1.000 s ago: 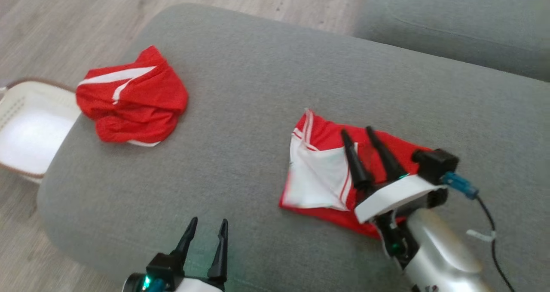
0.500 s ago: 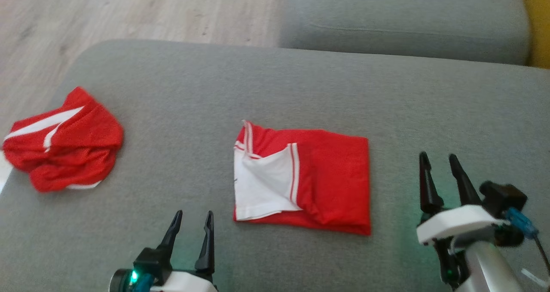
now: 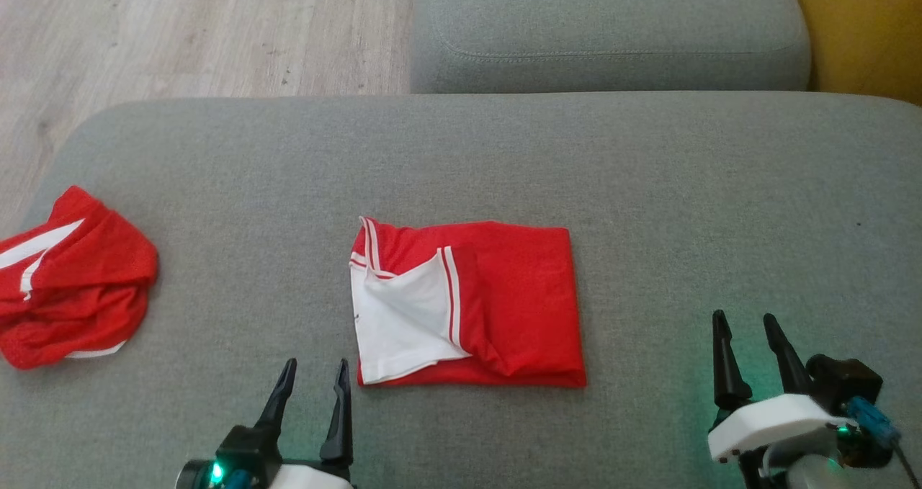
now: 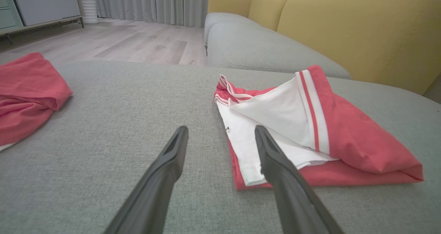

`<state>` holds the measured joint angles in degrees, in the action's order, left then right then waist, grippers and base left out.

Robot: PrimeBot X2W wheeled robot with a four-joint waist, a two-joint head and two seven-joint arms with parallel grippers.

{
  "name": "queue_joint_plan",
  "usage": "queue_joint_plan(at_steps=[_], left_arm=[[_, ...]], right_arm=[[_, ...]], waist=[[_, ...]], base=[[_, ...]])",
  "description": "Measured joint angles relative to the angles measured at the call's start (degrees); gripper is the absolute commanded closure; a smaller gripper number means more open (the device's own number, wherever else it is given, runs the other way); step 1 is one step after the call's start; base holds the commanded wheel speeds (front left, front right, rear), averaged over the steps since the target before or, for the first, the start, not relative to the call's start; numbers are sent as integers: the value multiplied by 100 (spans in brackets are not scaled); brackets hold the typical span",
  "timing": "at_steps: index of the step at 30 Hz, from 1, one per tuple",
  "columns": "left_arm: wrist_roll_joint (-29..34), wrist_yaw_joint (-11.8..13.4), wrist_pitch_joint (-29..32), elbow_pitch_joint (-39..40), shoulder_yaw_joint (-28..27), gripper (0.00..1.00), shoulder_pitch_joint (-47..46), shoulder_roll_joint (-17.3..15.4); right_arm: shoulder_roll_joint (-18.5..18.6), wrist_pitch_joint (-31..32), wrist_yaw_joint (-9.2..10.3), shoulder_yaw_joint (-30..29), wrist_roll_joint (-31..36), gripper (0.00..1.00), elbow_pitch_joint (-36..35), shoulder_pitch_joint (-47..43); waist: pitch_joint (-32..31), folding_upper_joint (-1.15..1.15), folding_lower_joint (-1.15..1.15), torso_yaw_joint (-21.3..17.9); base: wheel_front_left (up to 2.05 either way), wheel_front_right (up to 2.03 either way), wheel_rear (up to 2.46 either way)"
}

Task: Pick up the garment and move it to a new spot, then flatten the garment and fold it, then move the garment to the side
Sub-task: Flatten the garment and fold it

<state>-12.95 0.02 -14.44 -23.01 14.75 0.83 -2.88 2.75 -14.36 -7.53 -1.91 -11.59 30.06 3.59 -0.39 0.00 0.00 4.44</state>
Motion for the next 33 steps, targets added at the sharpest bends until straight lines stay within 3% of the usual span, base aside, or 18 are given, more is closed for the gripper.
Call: queue_joint_plan(at_steps=[9,10,11,12,18,25,28,33], left_arm=[[-10,-2,0,60,105,0,22,0],[-12,-4,0,62,171,0,20,-1],[-12,-7,0,65,221,0,18,-1],[-12,-11,0,73,271,0,14,-1],[-20,-43,-1,108,555,0,-84,0],[-130,-18,0,118,742,0,-117,0],[-188,1,0,123,747,0,-118,0],[-192,11,0,125,725,0,-112,0]], right_arm=[[-1,0,0,19,-2,0,15,7],[-1,0,0,51,-5,35,29,12],[-1,0,0,107,-4,91,46,26],[-1,0,0,168,-4,100,67,53],[-2,0,0,470,67,100,283,425],[5,0,0,1170,250,100,1115,1303],[13,0,0,1789,169,100,1384,1524],[19,0,0,3393,-589,100,1194,1616]], waist=[[61,0,0,177],[75,0,0,231],[96,0,0,294],[119,0,0,360],[272,0,1,788],[472,0,1,1521],[548,0,1,1810],[638,0,2,1990]], base=[[0,0,0],[0,0,0],[0,0,0],[0,0,0],[0,0,0],[0,0,0],[0,0,0],[0,0,0]])
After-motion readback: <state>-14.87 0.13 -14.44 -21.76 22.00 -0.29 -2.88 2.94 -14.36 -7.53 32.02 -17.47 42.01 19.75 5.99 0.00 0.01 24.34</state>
